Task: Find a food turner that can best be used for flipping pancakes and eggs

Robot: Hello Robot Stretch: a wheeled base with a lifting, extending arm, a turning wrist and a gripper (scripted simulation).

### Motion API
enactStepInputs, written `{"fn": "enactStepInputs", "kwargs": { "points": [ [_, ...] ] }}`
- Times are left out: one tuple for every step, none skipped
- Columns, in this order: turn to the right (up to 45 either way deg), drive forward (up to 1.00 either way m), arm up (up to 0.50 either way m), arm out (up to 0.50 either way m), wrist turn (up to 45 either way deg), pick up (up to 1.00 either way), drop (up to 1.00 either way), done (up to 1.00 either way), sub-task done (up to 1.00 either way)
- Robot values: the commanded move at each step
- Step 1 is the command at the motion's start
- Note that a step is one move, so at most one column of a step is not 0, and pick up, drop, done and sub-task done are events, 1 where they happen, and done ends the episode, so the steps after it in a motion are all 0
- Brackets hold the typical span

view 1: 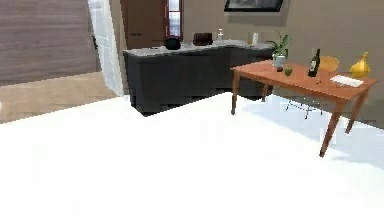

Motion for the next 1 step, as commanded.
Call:
{"fn": "enactStepInputs", "kwargs": {
  "points": [
    [0.0, 1.0, 0.0, 0.0, 0.0, 0.0, 0.0, 0.0, 0.0]
  ]
}}
